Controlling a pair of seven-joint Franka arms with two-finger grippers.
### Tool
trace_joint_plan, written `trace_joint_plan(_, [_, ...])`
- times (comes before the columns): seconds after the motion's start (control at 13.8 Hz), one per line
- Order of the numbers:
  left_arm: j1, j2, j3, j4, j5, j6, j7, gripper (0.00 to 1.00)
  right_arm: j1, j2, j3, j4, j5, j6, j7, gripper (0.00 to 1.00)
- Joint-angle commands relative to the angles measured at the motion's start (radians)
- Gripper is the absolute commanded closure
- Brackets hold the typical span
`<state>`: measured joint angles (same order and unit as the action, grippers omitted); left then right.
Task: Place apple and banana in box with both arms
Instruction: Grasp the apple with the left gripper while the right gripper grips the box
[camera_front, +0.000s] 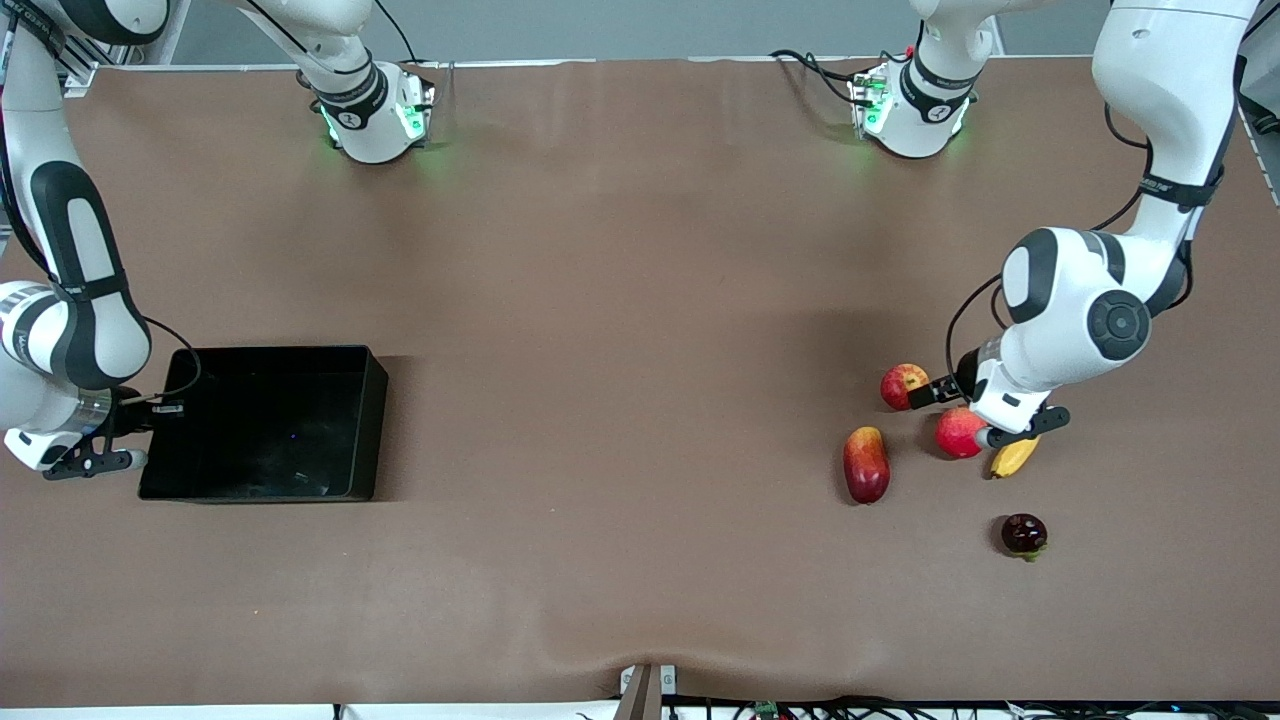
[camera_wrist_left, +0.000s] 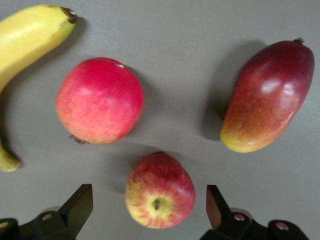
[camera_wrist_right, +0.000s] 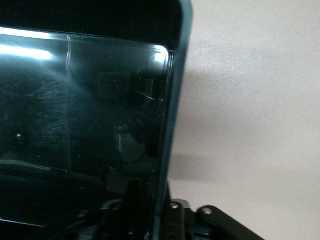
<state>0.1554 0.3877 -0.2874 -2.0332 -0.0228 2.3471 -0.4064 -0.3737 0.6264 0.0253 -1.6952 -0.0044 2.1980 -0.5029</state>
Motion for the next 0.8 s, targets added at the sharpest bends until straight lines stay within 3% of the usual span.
trace_joint_plan(0.0, [-0.01,0.019,0.002,-0.013,0.026,0.032,-0.025,0.0,-0.016,-0.001,0.018,0.019,0.004,-0.018,-0.06,1.0])
trace_joint_plan(0.22, [-0.008,0.033,0.002,-0.041,0.047,0.075,-0.031,0.0,-0.007,-0.023,0.019,0.019,0.004,-0.033,-0.088,1.0])
trace_joint_plan(0.43, [-0.01,0.066,0.002,-0.048,0.049,0.127,-0.052,0.0,0.01,-0.111,0.053,0.023,0.004,-0.177,-0.056,1.0])
trace_joint_plan(0.72, [-0.01,0.069,0.001,-0.056,0.049,0.132,-0.057,0.0,0.099,-0.191,0.076,0.022,0.044,-0.277,0.13,1.0])
